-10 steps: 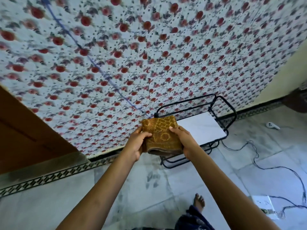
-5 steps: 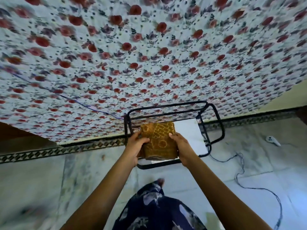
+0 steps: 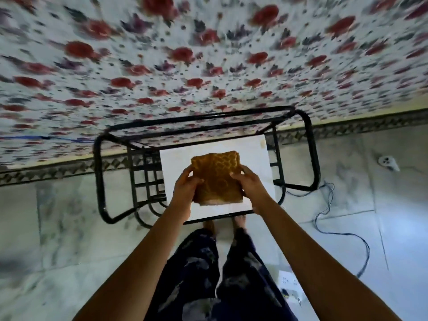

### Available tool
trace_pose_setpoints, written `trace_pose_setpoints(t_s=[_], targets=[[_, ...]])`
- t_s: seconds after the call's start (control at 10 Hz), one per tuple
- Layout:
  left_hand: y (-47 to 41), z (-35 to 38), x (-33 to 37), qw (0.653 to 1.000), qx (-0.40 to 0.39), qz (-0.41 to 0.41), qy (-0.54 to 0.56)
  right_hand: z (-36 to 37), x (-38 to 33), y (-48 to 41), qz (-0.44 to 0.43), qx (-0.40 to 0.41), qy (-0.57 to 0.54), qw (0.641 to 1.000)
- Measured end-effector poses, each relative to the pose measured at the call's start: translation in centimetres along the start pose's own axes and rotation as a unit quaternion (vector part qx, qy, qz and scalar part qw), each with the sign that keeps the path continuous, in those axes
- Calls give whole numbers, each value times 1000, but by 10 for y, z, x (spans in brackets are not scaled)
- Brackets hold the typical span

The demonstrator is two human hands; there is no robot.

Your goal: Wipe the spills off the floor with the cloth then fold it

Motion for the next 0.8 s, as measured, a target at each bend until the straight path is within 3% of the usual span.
trace_pose_setpoints(t_s=[0.3, 0.5, 0.6, 0.8], targets=[[-106, 16, -45, 996, 82, 16, -17, 2, 29, -117, -4, -30, 98, 995], [-123, 16, -66, 991, 119, 8, -57, 0, 35, -135, -51, 0, 191, 980], [-124, 15, -66, 974, 170, 25, -150, 1, 31, -134, -71, 11, 243, 967], [-101, 9, -55, 949, 214, 28, -229, -11, 23, -113, -10, 24, 211, 977]])
Point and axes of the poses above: each hand's wrist, its own y-axis away from the middle knuckle, its own z-axis out of the palm, x = y × z, the point moved 3 cm from there along -y, towards the middle knuckle, and after that the axes turned 1 degree about x, right-handed, at the moved point
